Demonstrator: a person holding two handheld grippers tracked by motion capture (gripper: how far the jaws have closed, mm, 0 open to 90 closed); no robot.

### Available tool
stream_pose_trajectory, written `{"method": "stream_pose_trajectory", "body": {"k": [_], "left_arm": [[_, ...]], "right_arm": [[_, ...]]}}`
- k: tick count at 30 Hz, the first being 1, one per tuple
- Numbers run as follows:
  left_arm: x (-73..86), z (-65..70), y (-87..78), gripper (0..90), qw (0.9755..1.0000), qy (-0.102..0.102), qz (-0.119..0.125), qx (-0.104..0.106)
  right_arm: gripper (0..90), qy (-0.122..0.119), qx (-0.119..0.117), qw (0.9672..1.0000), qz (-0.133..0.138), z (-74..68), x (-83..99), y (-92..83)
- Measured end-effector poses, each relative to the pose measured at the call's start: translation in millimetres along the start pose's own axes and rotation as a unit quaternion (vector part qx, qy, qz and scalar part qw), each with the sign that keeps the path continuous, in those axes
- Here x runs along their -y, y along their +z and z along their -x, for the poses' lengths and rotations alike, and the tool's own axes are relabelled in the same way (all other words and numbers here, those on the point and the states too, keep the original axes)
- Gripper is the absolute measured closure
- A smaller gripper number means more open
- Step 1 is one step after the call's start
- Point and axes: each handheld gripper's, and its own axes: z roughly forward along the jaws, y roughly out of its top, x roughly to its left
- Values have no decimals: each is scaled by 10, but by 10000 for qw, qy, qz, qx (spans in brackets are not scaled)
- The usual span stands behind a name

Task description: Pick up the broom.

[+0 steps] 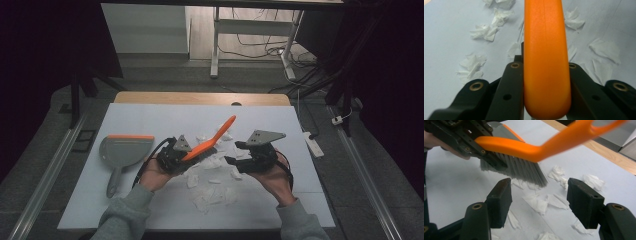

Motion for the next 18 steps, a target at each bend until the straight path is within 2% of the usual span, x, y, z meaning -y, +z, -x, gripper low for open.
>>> {"method": "stream_pose_trajectory", "body": {"k": [2, 11, 14, 18], "left_arm": [[-10, 16, 9, 794, 9999, 69, -73, -10], [-48, 96, 49, 793, 9990, 307, -308, -78], [-68, 145, 74, 793, 9978, 481, -438, -81], [-94, 237, 120, 793, 9953, 765, -595, 36]], "right_arm": [[360, -153, -53, 9998, -89, -33, -16, 15], [356, -496, -68, 9986, -163, -128, -72, 19], [354, -660, -35, 9976, -225, -175, -96, 25], [350, -922, 25, 9949, -409, -230, -115, 66]]}}
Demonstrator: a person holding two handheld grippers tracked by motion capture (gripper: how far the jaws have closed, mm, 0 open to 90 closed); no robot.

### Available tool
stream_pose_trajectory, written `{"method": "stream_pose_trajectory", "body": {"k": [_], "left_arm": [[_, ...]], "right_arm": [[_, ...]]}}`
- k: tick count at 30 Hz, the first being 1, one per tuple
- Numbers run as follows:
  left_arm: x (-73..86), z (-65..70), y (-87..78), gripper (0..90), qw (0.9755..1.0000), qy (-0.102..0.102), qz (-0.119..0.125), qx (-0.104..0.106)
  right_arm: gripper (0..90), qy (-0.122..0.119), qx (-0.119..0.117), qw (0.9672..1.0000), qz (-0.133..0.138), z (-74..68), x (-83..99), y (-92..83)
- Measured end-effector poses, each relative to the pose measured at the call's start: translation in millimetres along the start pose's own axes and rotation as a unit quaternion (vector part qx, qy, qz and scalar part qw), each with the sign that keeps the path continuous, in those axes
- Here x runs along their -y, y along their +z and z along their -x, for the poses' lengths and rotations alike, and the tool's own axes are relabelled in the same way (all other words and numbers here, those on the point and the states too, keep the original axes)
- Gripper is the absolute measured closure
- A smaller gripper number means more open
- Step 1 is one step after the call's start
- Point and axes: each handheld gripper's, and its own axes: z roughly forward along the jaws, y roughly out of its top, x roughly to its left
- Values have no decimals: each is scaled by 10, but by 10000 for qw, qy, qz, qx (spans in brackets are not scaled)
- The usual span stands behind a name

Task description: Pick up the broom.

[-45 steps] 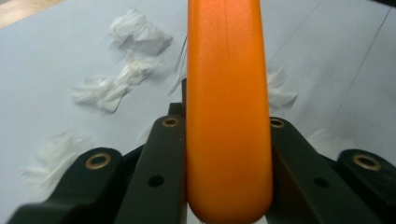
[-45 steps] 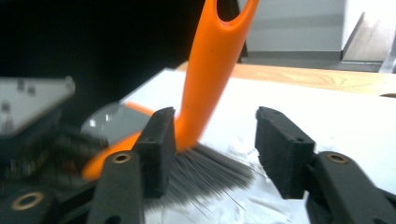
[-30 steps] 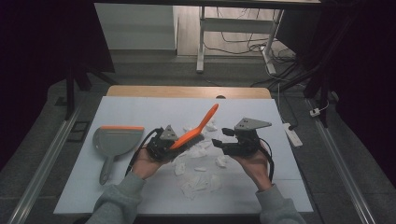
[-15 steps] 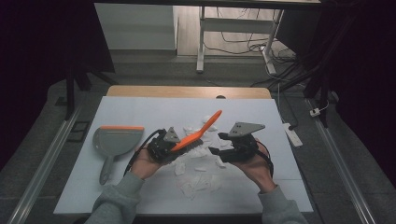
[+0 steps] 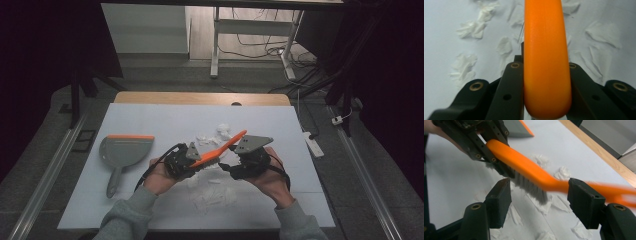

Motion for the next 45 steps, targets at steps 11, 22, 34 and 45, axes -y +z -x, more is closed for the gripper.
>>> {"method": "stream_pose_trajectory", "body": {"k": [11, 22, 34, 45], "left_arm": [[-73, 169, 119, 793, 9979, 497, -310, 267], [-94, 241, 134, 792, 9948, 792, -382, 509], [-71, 257, 146, 790, 9938, 779, -257, 749], [-35, 113, -5, 733, 9938, 799, 161, 757]], "right_arm": [[351, -512, -265, 9948, -841, -78, 34, 198], [457, -838, -610, 9828, -1529, -165, 81, 368], [636, -1357, -781, 9728, -1707, -242, 135, 400], [682, -1609, -794, 9741, -1378, -240, 103, 274]]}}
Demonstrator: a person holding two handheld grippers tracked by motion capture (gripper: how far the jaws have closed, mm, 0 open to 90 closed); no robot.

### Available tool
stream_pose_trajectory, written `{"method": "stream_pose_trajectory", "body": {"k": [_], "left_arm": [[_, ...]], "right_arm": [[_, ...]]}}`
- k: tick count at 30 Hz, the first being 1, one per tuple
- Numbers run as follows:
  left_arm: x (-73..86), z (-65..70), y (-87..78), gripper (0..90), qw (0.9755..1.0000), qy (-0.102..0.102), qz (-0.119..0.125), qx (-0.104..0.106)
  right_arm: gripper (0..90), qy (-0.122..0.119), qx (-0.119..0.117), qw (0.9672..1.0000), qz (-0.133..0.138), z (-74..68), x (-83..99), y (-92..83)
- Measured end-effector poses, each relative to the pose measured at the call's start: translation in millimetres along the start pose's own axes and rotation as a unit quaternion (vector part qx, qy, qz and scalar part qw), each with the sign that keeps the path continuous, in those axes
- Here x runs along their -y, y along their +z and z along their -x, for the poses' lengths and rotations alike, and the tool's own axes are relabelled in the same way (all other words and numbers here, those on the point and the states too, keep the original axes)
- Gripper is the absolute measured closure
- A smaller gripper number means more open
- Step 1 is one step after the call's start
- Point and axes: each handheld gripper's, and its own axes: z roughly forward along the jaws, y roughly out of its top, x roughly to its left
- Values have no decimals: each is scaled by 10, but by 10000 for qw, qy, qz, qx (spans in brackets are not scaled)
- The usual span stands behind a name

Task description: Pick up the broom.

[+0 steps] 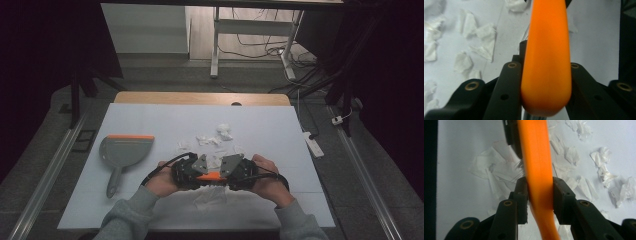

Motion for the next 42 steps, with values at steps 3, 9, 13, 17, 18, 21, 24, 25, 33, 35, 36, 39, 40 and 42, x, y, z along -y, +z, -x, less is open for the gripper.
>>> {"method": "stream_pose_trajectory", "body": {"k": [3, 9, 13, 17, 18, 21, 24, 25, 33, 35, 36, 39, 40, 42], "left_arm": [[14, -16, -45, 669, 9997, -85, 158, -167], [50, -22, -189, 465, 9962, -303, 574, -575], [118, -32, -337, 368, 9916, -510, 812, -870], [249, -37, -468, 315, 9846, -853, 1002, -1150], [294, -32, -498, 308, 9829, -932, 1019, -1220], [462, -8, -584, 298, 9772, -1167, 1108, -1387], [619, -9, -676, 296, 9704, -1416, 1170, -1566], [665, -13, -704, 293, 9675, -1532, 1218, -1602], [1089, 11, -813, 286, 9525, -2069, 1193, -1888], [1218, 20, -817, 286, 9498, -2193, 1133, -1924], [1283, 26, -819, 286, 9480, -2259, 1101, -1952], [1459, 39, -822, 285, 9421, -2463, 1067, -2009], [1506, 43, -823, 284, 9400, -2519, 1061, -2041], [1582, 45, -829, 282, 9366, -2615, 1064, -2075]], "right_arm": [[692, 140, -27, 9998, 115, 18, 10, -16], [695, 417, -24, 9986, 317, 89, 70, -69], [696, 695, 35, 9960, 553, 150, 128, -124], [696, 968, 141, 9926, 717, 219, 194, -176], [696, 1041, 169, 9916, 748, 237, 214, -186], [696, 1290, 283, 9877, 831, 285, 269, -207], [696, 1504, 346, 9836, 934, 327, 321, -234], [696, 1557, 356, 9822, 994, 341, 338, -244], [696, 1943, 573, 9718, 1205, 425, 448, -347], [696, 2065, 649, 9687, 1218, 446, 476, -368], [696, 2106, 693, 9675, 1220, 456, 491, -378], [696, 2272, 780, 9626, 1256, 490, 533, -410], [695, 2325, 809, 9609, 1270, 502, 547, -417], [695, 2386, 895, 9587, 1262, 529, 579, -426]]}}
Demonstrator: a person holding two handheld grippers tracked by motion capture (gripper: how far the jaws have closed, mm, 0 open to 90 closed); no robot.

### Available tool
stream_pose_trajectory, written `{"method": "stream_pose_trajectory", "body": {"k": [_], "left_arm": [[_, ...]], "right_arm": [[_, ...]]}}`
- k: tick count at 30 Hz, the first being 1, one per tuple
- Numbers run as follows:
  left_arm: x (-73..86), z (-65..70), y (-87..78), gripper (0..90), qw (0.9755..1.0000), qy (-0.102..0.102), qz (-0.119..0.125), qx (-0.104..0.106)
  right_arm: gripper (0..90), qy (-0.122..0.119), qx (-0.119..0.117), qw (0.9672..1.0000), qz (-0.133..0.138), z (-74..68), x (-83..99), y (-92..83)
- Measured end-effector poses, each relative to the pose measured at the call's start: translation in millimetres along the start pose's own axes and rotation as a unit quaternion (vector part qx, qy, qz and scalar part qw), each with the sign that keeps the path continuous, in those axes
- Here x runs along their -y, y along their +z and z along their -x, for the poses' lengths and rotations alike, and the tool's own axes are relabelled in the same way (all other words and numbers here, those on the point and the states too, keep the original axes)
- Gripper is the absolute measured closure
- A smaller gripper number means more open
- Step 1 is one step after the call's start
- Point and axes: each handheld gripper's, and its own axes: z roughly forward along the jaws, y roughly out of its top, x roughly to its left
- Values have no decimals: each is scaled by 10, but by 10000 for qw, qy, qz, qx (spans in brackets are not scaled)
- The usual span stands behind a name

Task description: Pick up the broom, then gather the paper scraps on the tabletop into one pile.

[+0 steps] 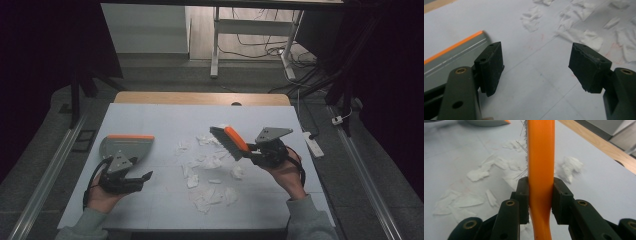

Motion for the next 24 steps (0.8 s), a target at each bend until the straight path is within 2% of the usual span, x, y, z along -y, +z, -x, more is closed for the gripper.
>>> {"method": "stream_pose_trajectory", "body": {"k": [4, 9, 24], "left_arm": [[66, -53, 0, 269, 9999, -123, -14, -56], [88, -69, 23, 265, 9999, -151, -36, -52], [133, -97, 35, 259, 9998, -169, -75, -21]], "right_arm": [[695, 155, 162, 9997, -29, 74, 38, -4], [696, 304, 273, 9992, -40, 140, 76, -18], [696, 397, 493, 9979, -127, 210, 97, -29]]}}
